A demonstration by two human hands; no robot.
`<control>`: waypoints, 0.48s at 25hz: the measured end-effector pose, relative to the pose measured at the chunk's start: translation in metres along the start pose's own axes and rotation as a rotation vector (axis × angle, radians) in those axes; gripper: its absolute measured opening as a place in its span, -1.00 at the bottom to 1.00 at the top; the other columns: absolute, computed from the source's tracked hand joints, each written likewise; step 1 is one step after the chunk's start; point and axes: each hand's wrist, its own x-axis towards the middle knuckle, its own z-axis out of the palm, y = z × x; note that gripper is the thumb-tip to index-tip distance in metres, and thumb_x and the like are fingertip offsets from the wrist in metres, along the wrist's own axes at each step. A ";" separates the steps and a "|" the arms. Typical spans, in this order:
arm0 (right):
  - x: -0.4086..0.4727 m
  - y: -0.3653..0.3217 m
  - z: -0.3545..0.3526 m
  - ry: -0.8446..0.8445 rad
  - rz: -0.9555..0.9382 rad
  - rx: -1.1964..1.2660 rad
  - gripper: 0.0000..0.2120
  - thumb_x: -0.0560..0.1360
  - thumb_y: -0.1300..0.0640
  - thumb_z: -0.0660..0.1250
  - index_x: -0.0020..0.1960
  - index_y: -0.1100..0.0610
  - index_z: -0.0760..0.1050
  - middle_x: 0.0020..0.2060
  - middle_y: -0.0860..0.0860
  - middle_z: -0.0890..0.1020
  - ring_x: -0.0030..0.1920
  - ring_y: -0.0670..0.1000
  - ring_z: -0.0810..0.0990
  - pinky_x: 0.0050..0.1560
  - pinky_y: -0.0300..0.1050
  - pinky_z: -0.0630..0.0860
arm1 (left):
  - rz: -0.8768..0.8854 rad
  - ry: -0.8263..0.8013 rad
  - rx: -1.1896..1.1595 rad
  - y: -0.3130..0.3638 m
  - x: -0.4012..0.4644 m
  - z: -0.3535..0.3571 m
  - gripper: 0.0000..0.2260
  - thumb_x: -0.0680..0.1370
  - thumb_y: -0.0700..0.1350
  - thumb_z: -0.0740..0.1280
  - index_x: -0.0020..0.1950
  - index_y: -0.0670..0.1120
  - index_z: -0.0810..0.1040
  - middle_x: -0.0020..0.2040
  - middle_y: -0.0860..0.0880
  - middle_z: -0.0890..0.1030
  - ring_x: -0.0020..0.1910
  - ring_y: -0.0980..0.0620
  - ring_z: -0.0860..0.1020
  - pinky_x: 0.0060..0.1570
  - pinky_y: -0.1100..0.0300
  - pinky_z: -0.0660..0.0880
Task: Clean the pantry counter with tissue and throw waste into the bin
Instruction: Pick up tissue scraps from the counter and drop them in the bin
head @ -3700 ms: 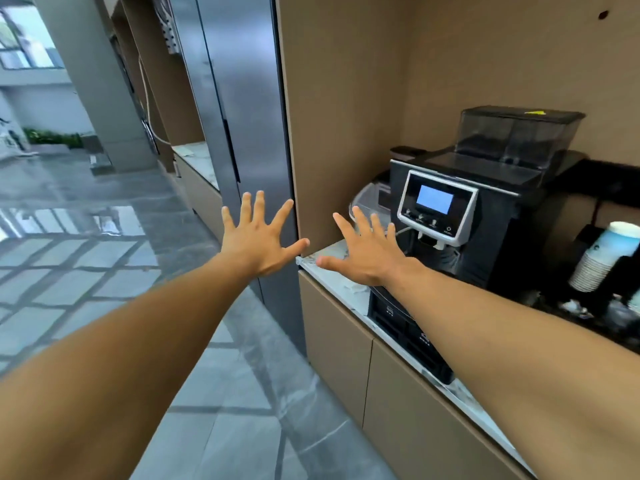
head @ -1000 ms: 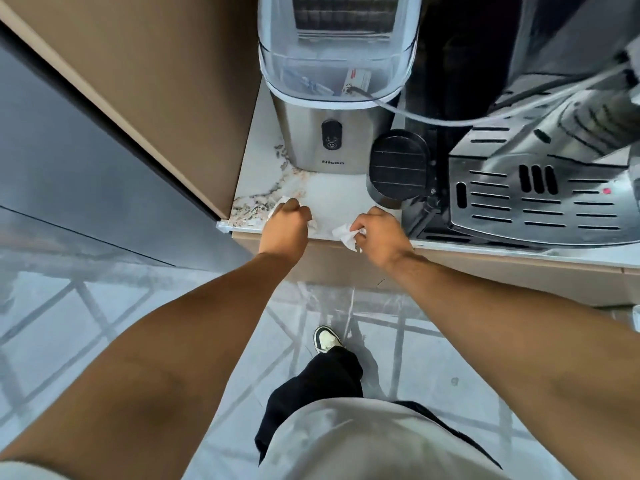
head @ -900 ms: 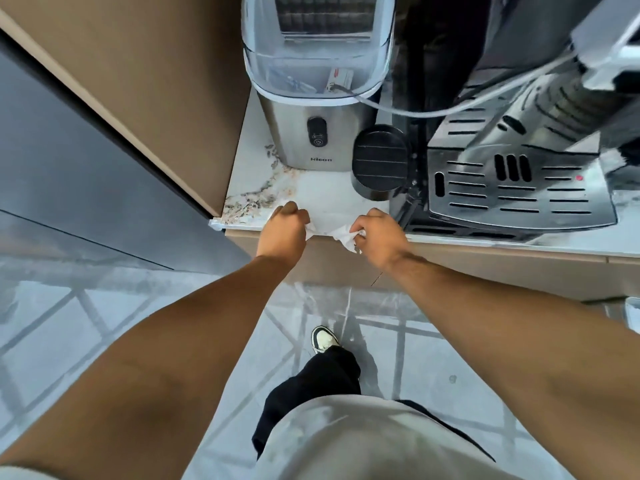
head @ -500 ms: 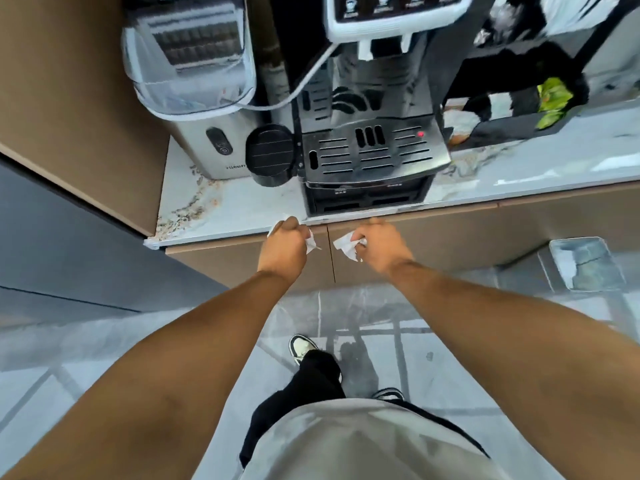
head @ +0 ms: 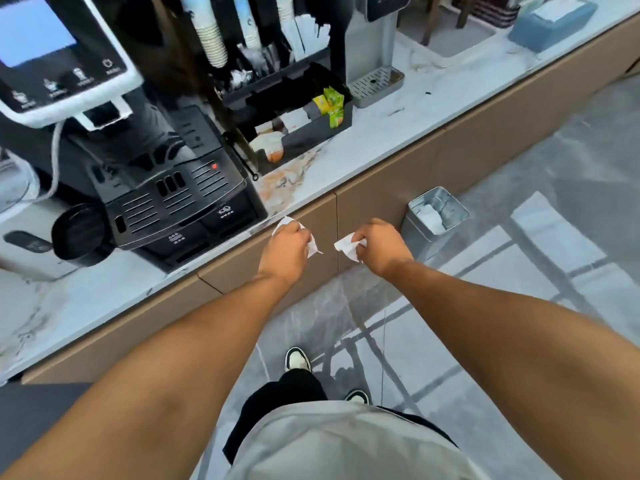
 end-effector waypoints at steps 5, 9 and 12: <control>-0.009 0.075 -0.041 0.114 0.168 0.048 -0.78 0.48 0.29 0.32 0.08 0.15 0.64 0.10 0.13 0.55 0.10 0.15 0.56 0.07 -0.16 0.43 | 0.189 -0.023 -0.009 0.069 0.058 0.020 -0.79 0.57 -0.29 0.25 0.11 -0.16 0.63 0.12 -0.12 0.57 0.15 -0.16 0.51 0.00 0.03 0.50; -0.004 0.136 -0.069 0.174 0.313 0.080 -0.77 0.49 0.30 0.31 0.09 0.14 0.63 0.17 0.12 0.55 0.15 0.17 0.55 0.04 -0.20 0.38 | 0.330 -0.046 -0.039 0.125 0.109 0.041 -0.82 0.52 -0.31 0.28 0.02 -0.18 0.65 0.02 -0.13 0.58 0.07 -0.16 0.54 -0.08 0.10 0.45; 0.011 0.178 -0.086 0.195 0.395 0.077 -0.77 0.49 0.30 0.35 0.09 0.10 0.64 0.20 0.12 0.56 0.15 0.17 0.56 0.03 -0.22 0.36 | 0.405 -0.073 -0.058 0.162 0.151 0.059 -0.84 0.50 -0.29 0.30 0.01 -0.19 0.65 0.01 -0.17 0.59 0.06 -0.20 0.53 -0.08 0.06 0.46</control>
